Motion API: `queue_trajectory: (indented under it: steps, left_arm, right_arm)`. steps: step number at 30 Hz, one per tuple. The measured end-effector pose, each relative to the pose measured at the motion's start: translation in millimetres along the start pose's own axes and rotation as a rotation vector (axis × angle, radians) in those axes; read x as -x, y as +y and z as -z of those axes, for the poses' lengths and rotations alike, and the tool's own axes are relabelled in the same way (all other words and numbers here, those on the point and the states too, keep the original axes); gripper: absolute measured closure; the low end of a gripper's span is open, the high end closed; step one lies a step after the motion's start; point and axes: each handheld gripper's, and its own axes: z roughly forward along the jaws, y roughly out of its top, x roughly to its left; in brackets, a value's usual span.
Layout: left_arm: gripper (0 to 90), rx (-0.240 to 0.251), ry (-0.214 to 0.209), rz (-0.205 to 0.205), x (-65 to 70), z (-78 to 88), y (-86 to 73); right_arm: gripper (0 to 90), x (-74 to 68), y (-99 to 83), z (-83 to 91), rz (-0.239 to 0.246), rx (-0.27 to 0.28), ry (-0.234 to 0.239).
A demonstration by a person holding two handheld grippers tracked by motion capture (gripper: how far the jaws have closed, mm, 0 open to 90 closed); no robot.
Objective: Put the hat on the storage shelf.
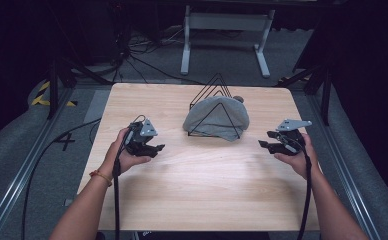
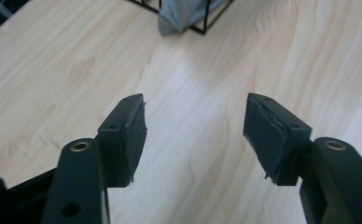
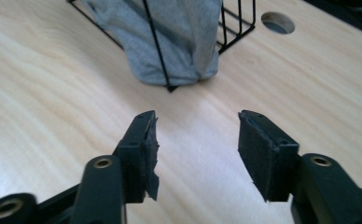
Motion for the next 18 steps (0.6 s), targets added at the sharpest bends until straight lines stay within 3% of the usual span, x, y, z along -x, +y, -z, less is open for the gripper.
queue_trajectory:
  steps: [2,4,8,12,14,15,18]
  left_arm:
    - [36.2,-0.038,0.023,0.011,2.8,3.0,-10.7]
    - [34.4,-0.037,0.012,0.021,3.6,6.4,-22.1]
    - [30.3,-0.037,-0.009,0.031,7.3,12.5,-39.9]
    - [27.2,-0.031,-0.032,0.021,16.1,16.8,-56.4]
    - [25.0,-0.030,-0.074,0.034,19.3,16.7,-62.5]
    - [23.9,-0.023,-0.070,0.029,22.6,16.8,-65.8]
    - [24.3,-0.029,-0.094,0.010,31.7,14.5,-75.5]
  right_arm:
    - [44.5,-2.2,-7.1,6.0,-0.001,0.002,-0.014]
    - [42.2,-5.5,-16.4,11.9,0.021,-0.011,-0.035]
    - [37.8,-9.2,-33.5,19.9,0.012,-0.014,-0.043]
    - [34.8,-12.6,-56.7,26.7,-0.019,-0.017,-0.045]
    - [33.5,-14.0,-68.0,28.0,-0.020,-0.032,-0.041]
    - [32.9,-14.8,-73.3,28.6,-0.021,-0.038,-0.048]
    - [31.5,-14.2,-90.1,31.6,-0.072,-0.024,-0.037]
